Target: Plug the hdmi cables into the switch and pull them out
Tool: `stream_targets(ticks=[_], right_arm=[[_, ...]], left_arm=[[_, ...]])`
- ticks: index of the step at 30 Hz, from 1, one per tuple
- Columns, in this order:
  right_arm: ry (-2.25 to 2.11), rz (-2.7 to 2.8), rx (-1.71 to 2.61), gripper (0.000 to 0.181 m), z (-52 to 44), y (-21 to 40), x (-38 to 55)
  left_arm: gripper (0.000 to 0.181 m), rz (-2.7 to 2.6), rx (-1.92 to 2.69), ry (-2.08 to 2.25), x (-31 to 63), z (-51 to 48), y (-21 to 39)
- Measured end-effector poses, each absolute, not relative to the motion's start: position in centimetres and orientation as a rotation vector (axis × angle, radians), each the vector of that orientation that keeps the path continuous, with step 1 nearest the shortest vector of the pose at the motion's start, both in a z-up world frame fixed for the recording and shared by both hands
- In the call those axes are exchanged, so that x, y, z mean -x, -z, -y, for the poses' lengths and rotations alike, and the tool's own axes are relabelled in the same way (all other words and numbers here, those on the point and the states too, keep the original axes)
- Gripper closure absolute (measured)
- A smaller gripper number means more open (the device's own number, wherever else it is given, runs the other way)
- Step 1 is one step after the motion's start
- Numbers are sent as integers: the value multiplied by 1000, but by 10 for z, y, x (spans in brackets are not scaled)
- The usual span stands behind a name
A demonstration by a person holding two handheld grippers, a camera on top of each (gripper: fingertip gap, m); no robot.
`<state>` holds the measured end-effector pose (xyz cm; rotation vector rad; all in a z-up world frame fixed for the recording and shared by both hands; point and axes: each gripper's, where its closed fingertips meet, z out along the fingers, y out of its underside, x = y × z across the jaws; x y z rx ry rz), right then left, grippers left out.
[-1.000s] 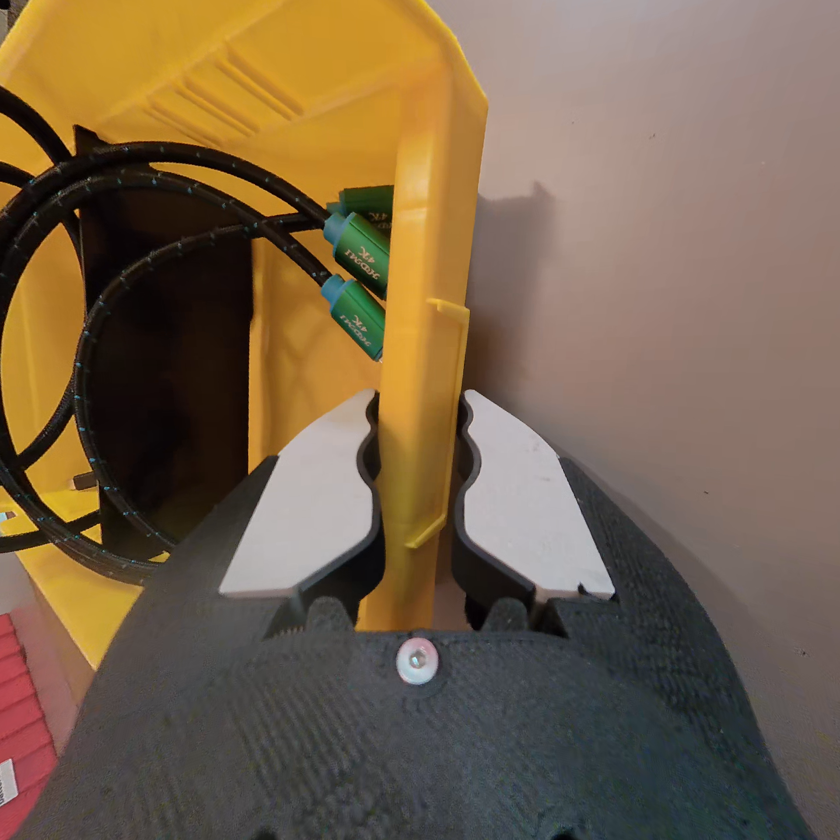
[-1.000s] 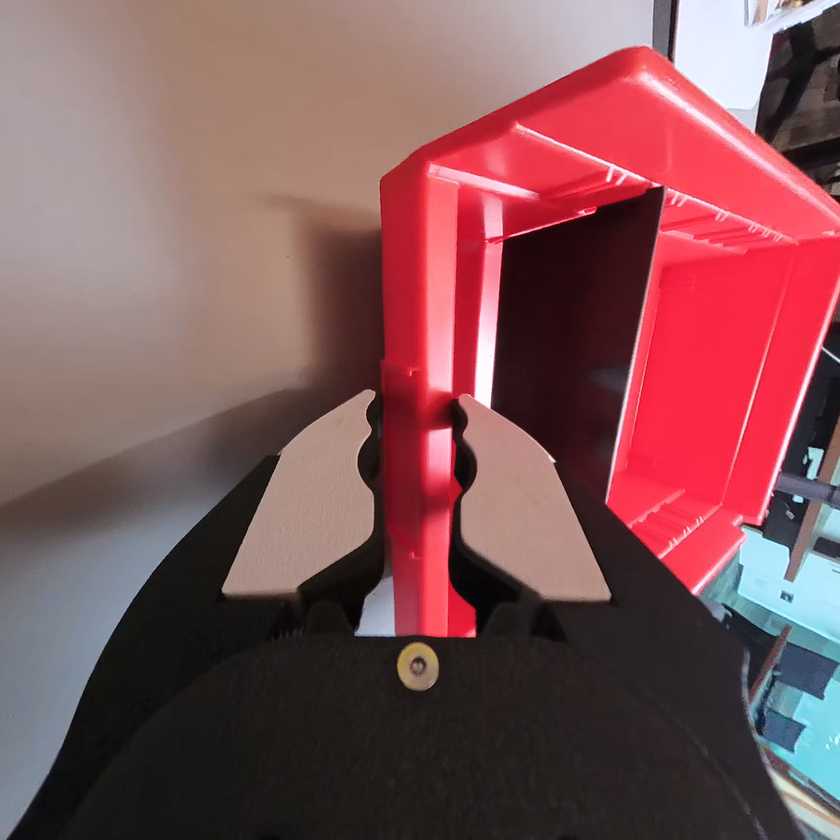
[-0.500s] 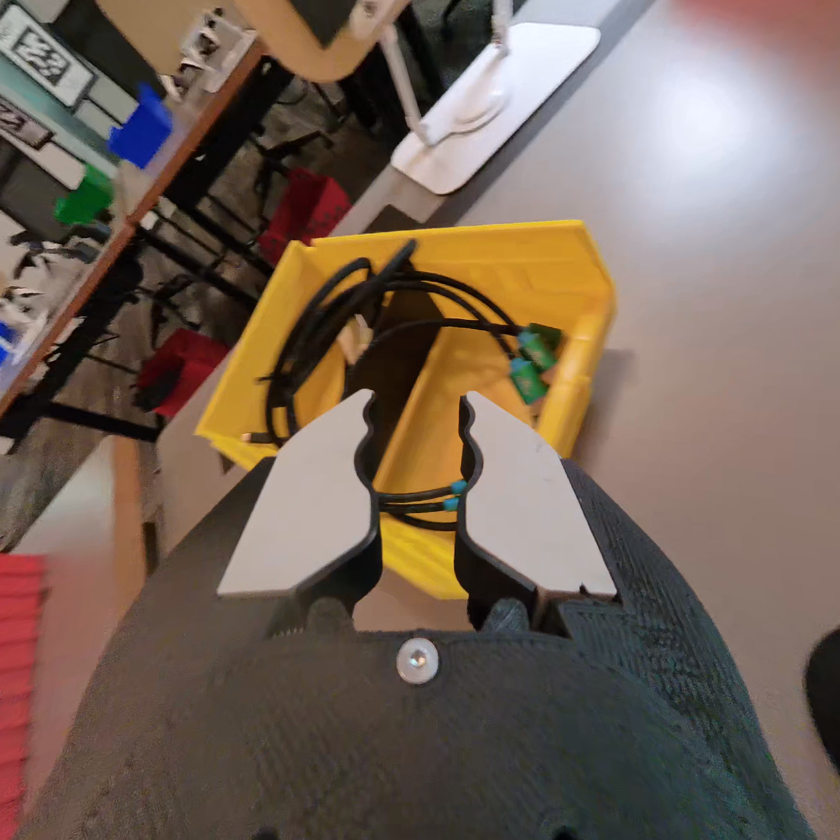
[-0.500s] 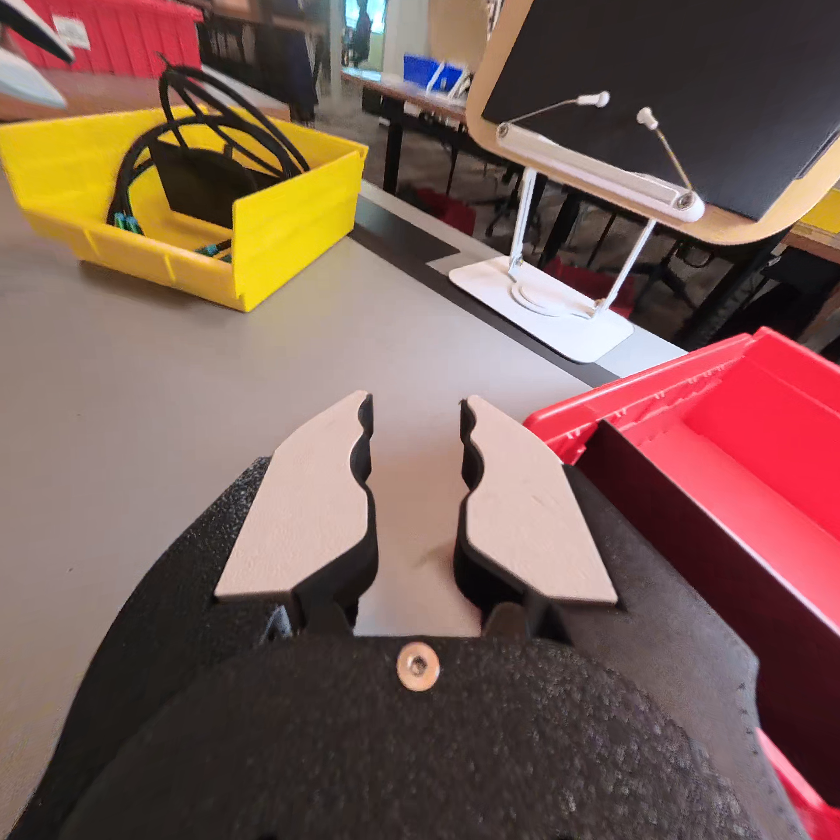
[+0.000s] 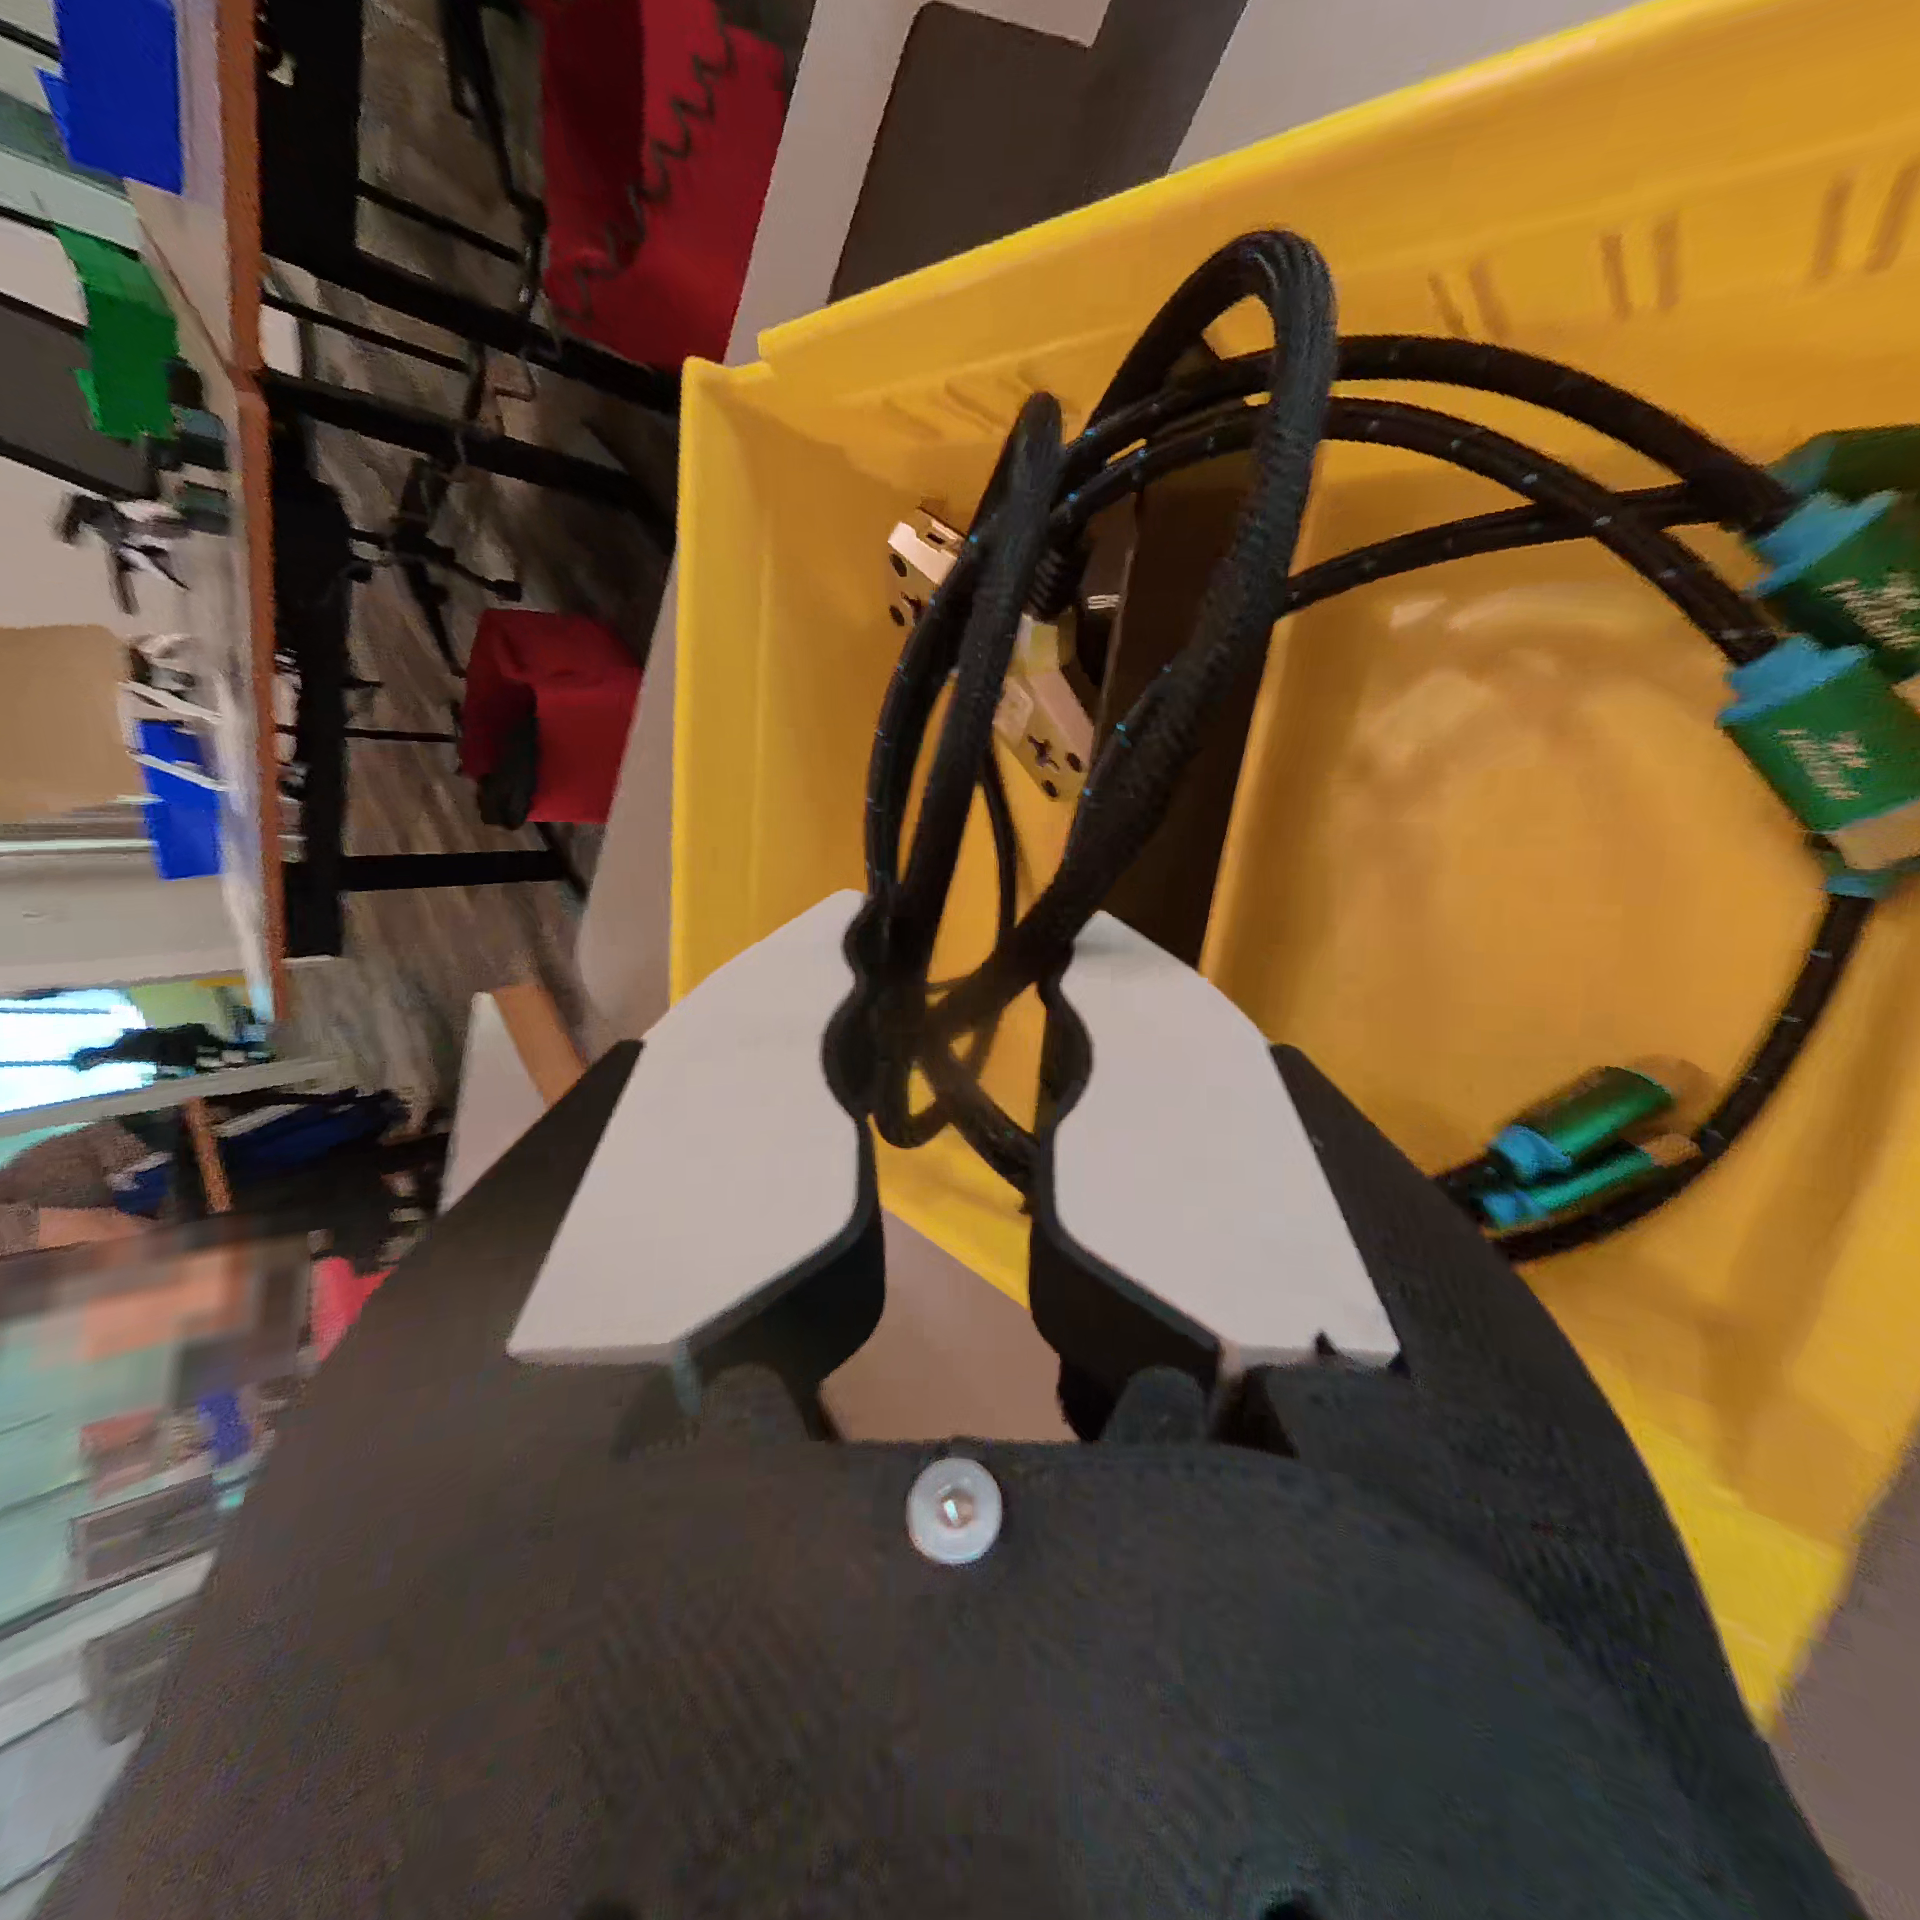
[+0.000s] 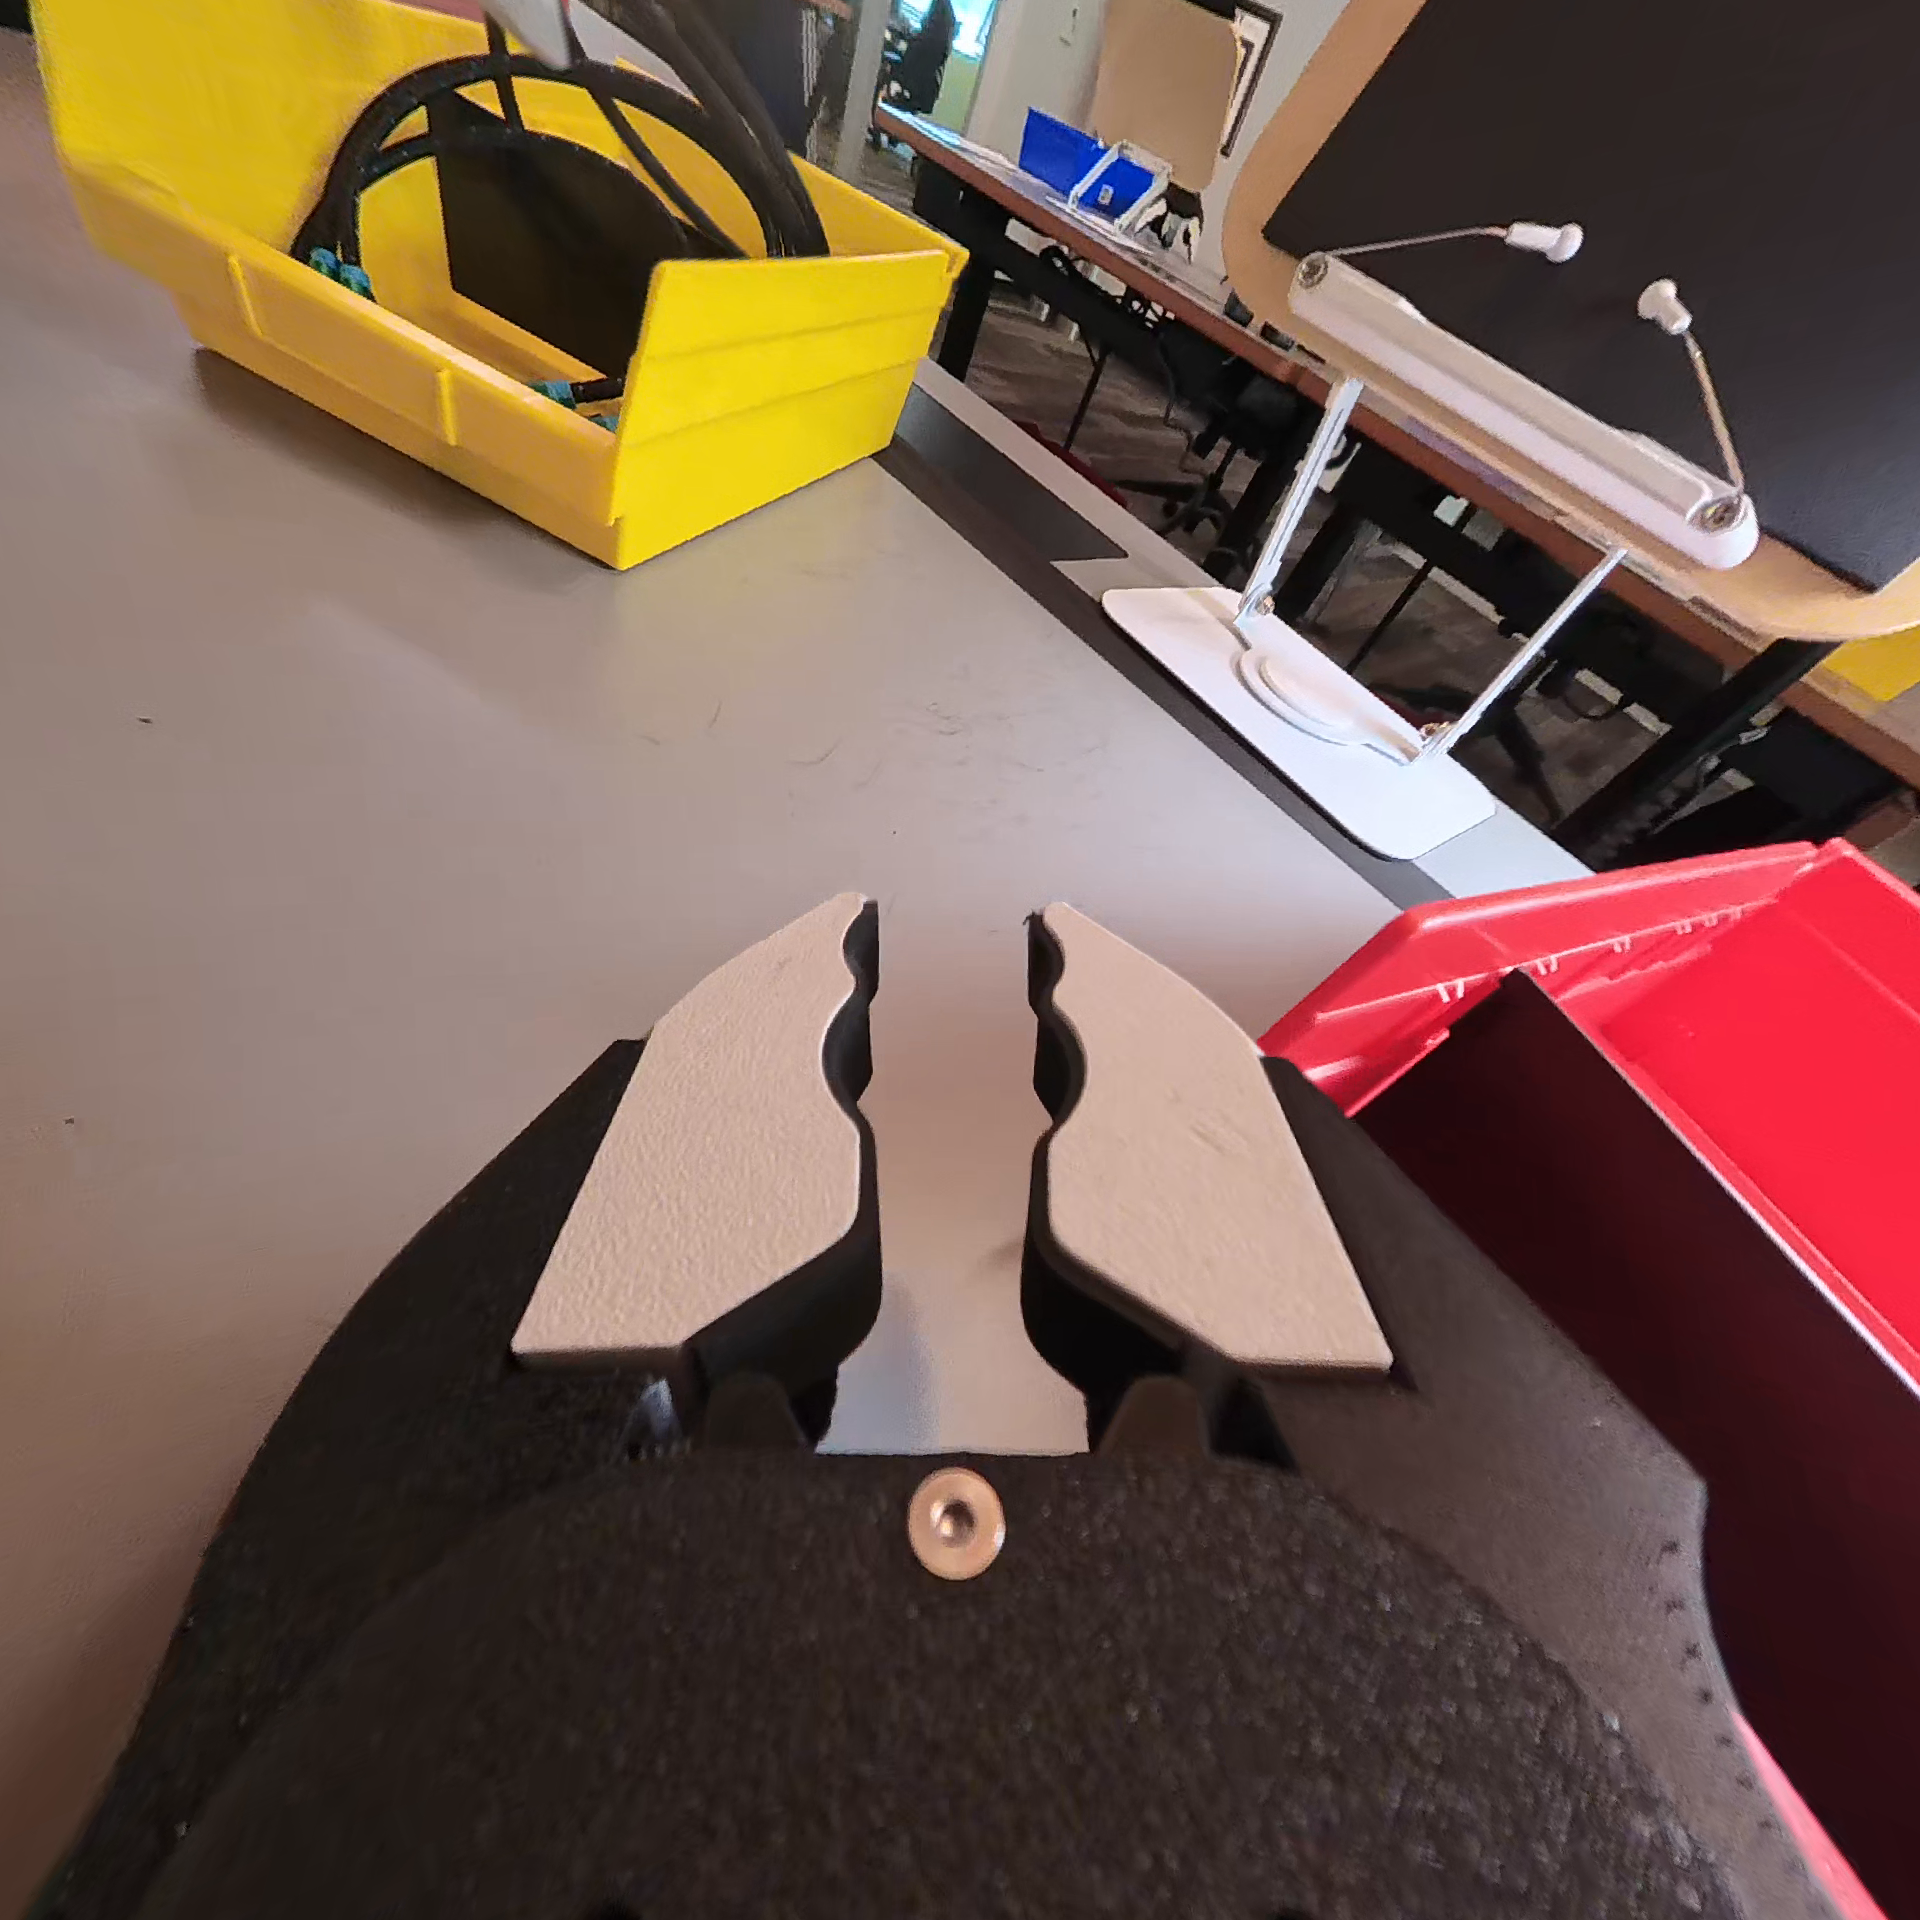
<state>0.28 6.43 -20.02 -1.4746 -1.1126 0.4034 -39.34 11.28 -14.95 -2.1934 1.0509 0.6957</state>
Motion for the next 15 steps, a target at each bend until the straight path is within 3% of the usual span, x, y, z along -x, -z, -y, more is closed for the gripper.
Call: stream_targets(ticks=[6,15], right_arm=[[-412,1103,1477,161,-66,200,-6],[-399,1105,1459,164,-65,198,-7]], left_arm=[[170,-1008,2064,-841,396,-146,93],[173,-829,1796,-1130,422,-175,-31]])
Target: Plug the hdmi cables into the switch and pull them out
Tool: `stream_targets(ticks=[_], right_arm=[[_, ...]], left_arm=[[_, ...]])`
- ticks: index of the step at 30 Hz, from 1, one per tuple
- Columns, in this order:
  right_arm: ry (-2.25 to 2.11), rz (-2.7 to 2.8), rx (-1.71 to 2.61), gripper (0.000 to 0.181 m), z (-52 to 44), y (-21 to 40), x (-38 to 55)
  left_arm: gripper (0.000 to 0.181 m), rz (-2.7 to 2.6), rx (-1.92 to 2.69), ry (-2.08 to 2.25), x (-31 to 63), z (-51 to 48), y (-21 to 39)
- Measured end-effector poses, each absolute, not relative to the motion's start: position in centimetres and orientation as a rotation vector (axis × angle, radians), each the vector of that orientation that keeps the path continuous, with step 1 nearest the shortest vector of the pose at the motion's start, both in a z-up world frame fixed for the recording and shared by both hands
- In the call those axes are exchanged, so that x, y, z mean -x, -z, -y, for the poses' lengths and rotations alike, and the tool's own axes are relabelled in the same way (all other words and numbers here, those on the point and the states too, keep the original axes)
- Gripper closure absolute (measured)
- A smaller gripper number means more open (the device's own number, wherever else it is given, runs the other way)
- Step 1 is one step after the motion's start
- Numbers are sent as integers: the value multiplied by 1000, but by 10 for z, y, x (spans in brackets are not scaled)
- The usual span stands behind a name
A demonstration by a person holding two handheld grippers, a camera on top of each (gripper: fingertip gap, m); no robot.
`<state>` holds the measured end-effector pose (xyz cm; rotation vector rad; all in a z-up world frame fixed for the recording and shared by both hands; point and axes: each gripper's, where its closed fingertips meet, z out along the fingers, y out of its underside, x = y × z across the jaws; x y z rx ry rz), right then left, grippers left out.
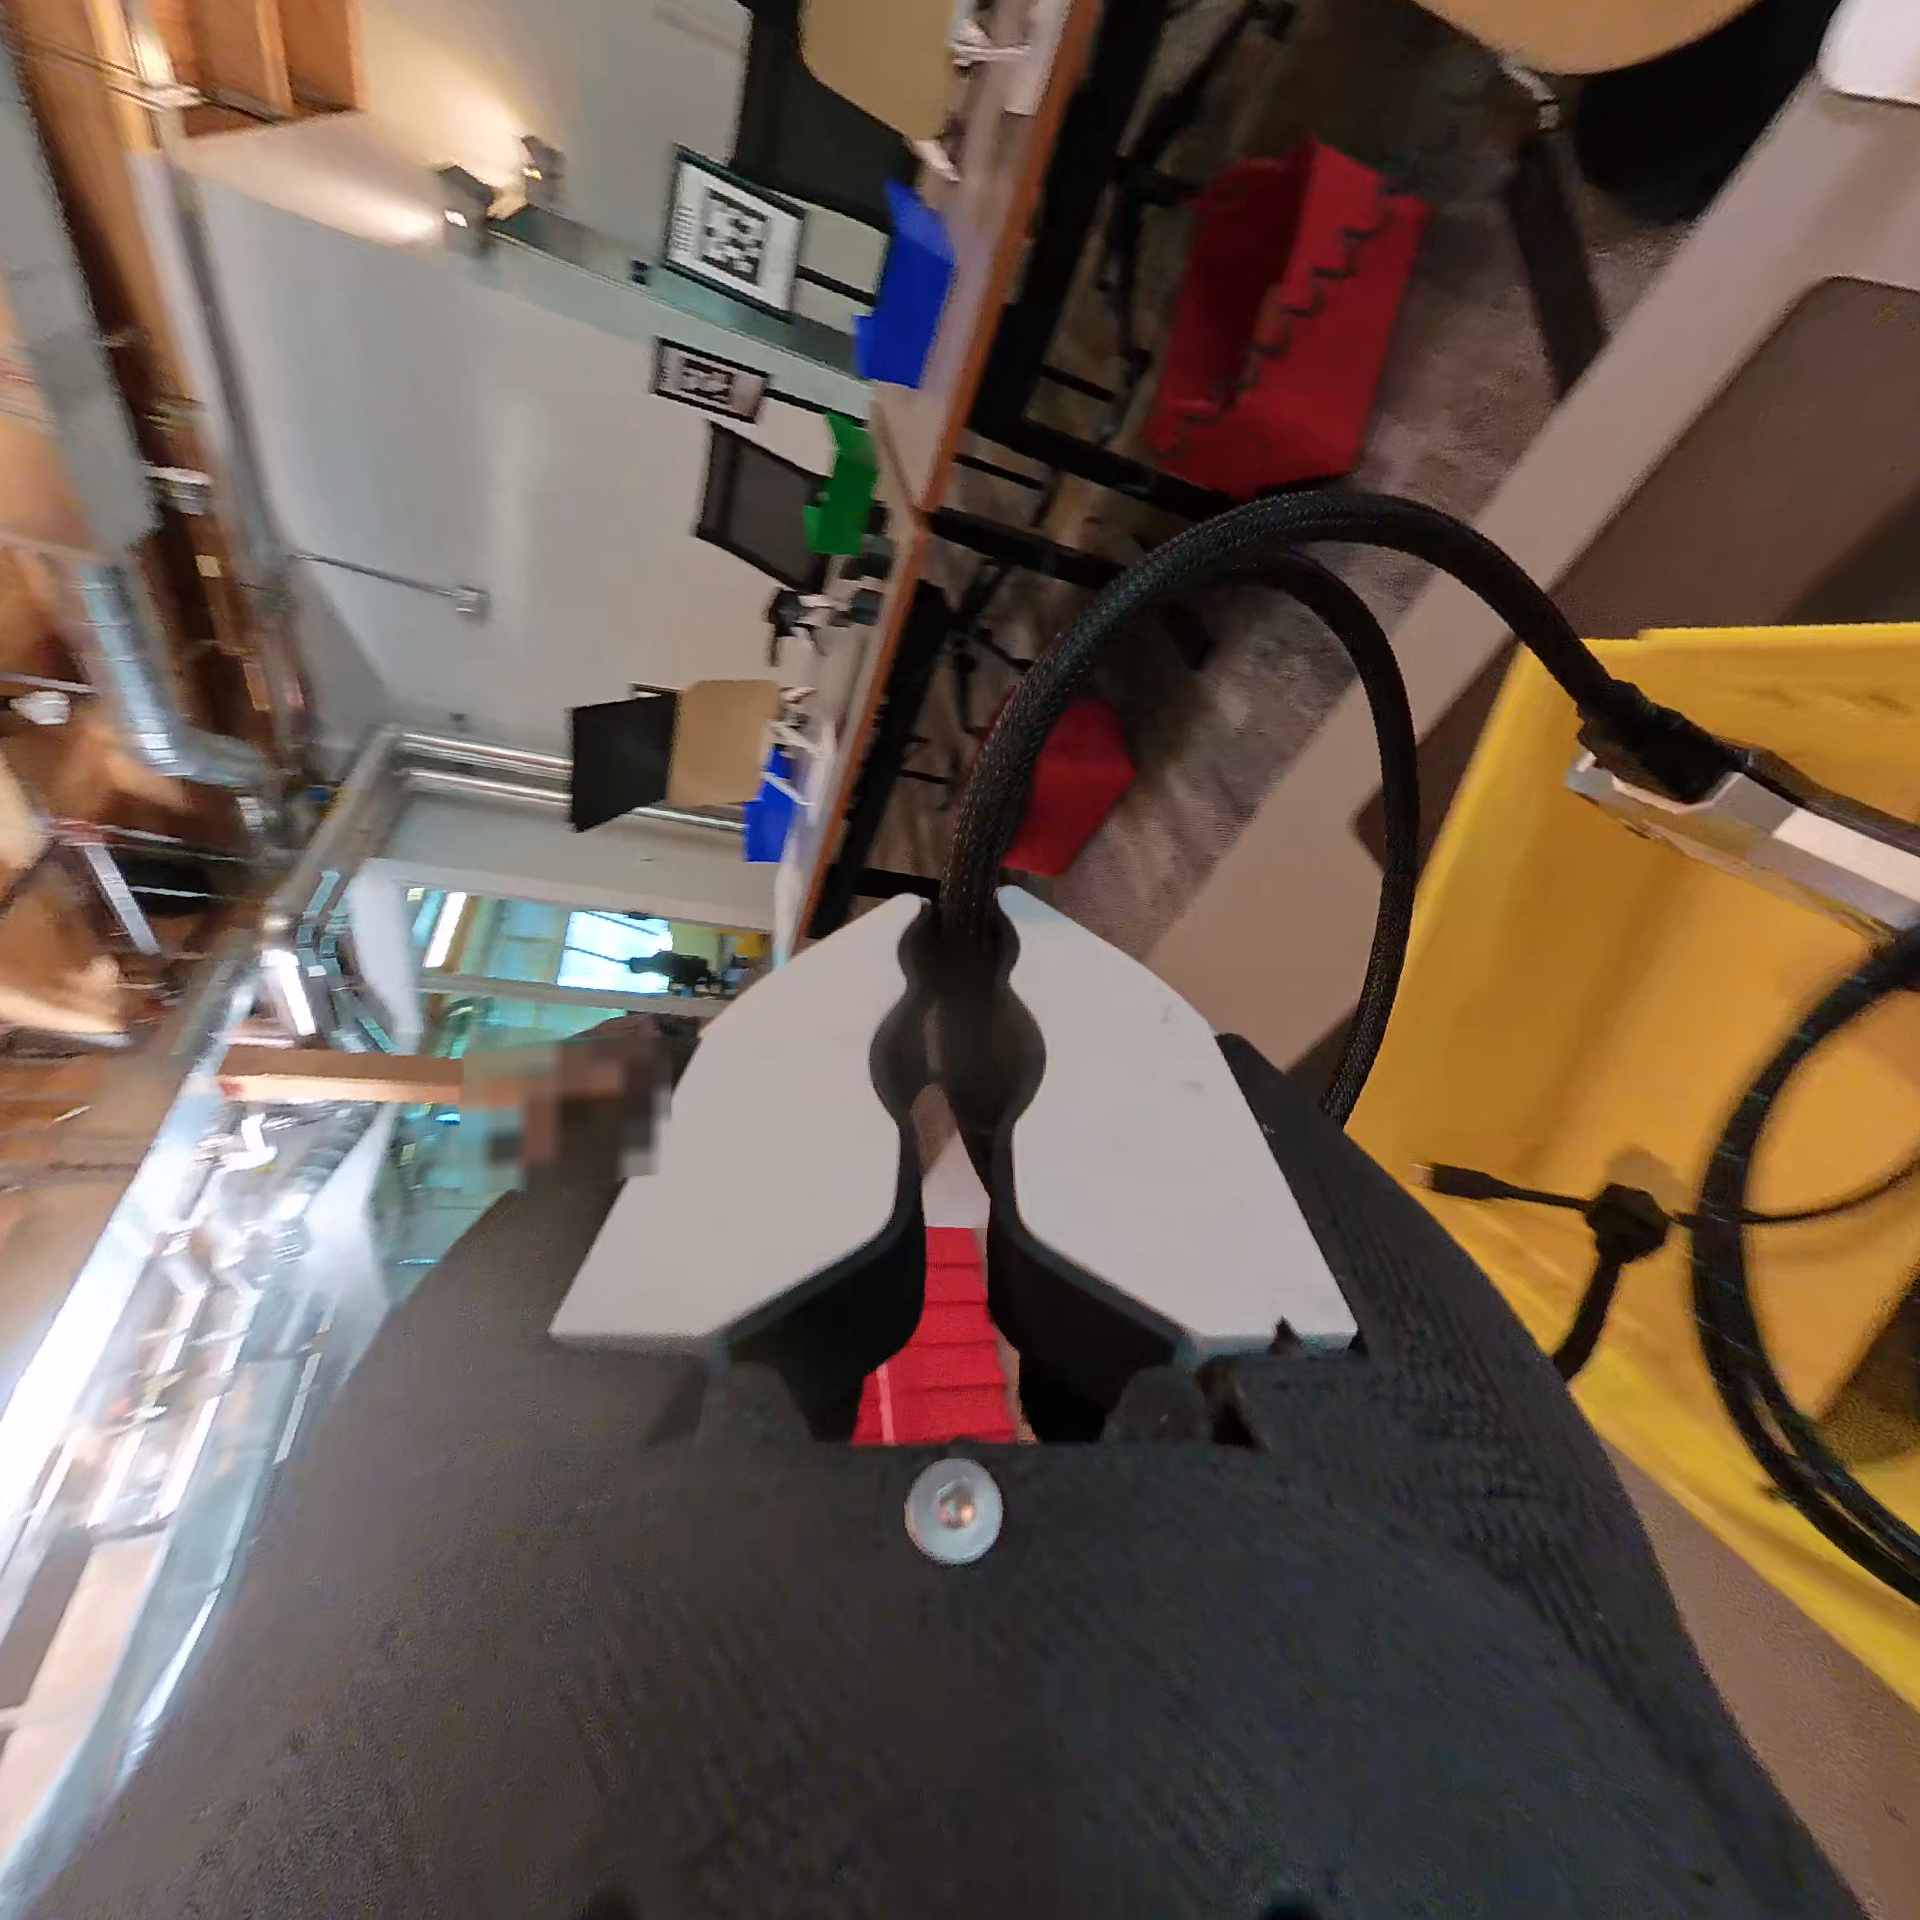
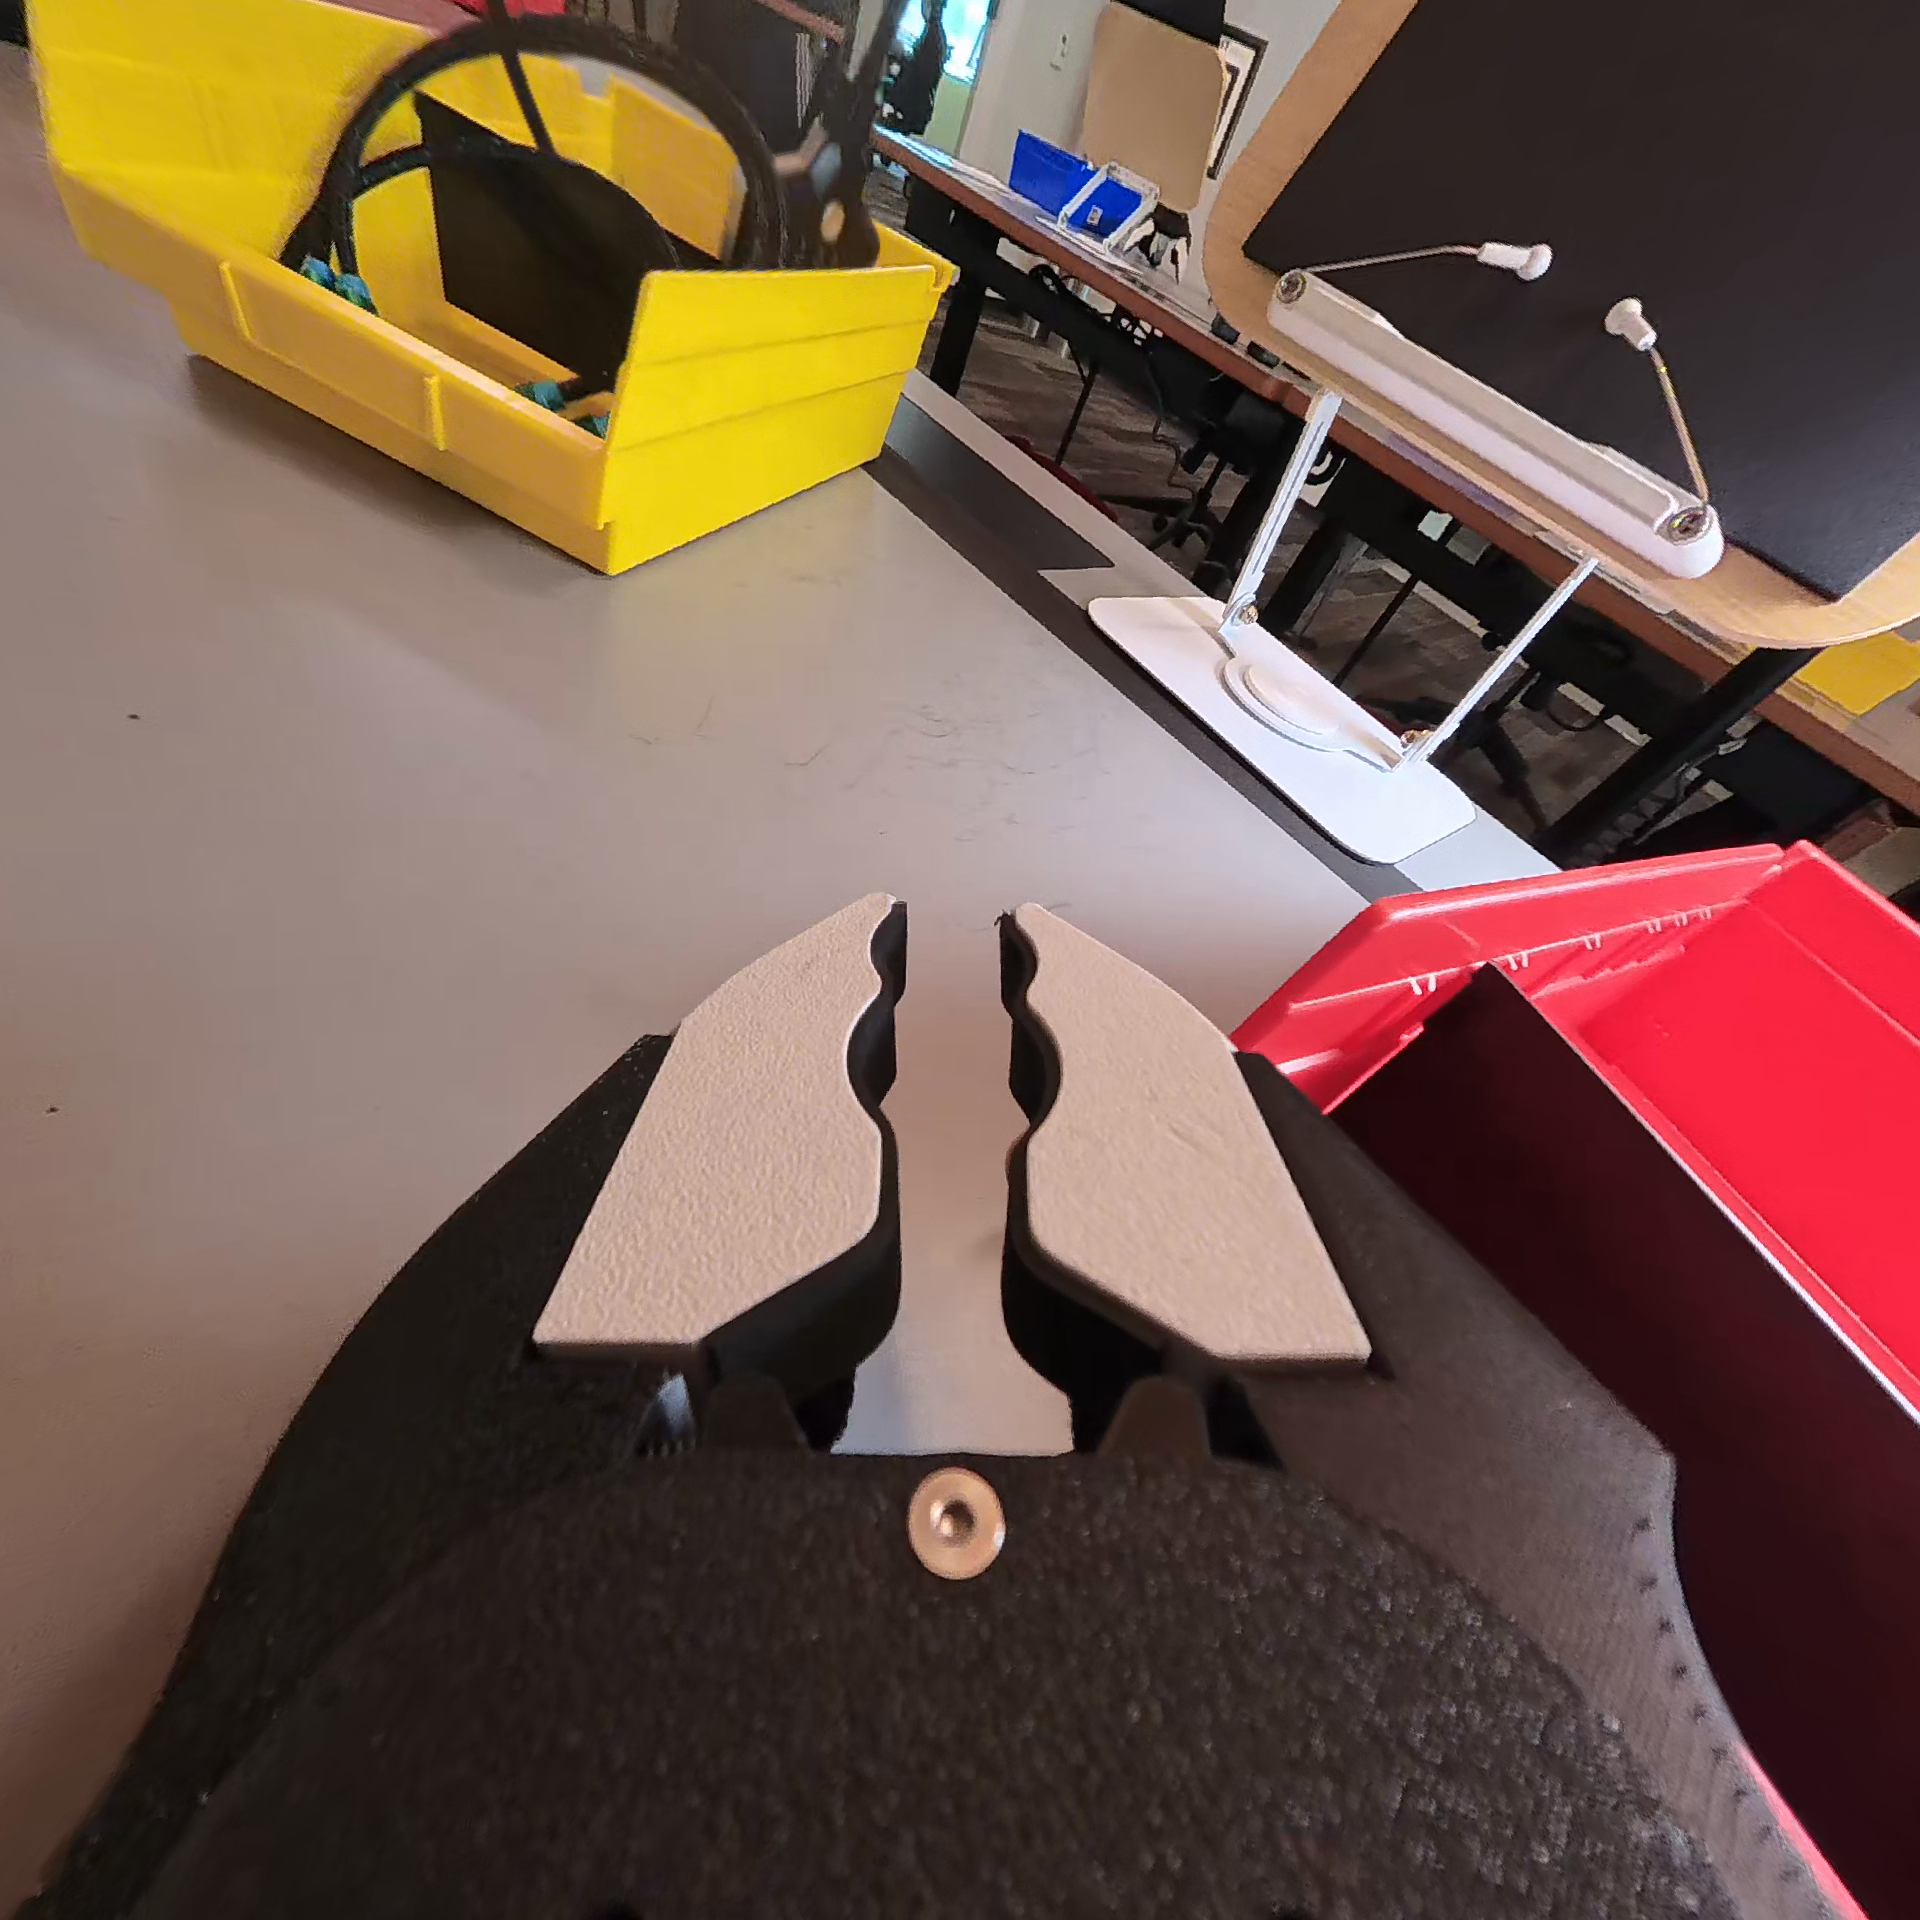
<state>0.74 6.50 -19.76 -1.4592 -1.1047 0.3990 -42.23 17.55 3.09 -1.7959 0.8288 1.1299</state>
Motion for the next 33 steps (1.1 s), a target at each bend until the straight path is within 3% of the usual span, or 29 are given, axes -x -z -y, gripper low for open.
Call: stream_targets(ticks=[7,14,22,25,27,33], right_arm=[[-417,1082,1444,165,-65,192,-8],[-528,1036,1383,158,-60,156,1],[-708,1185,1170,144,-34,53,27],[-795,1249,1116,121,-32,24,21],[-935,1419,1096,110,-9,24,16],[-1157,1831,1044,121,63,72,33]], left_arm=[[173,-659,1587,-1226,430,-164,-132],[172,-676,1444,-927,354,-123,-200],[172,-858,1332,-238,207,-73,-164],[172,-947,1267,22,156,-49,-143],[172,-983,1241,173,130,-36,-131],[171,-1058,1203,439,72,-20,-95]])
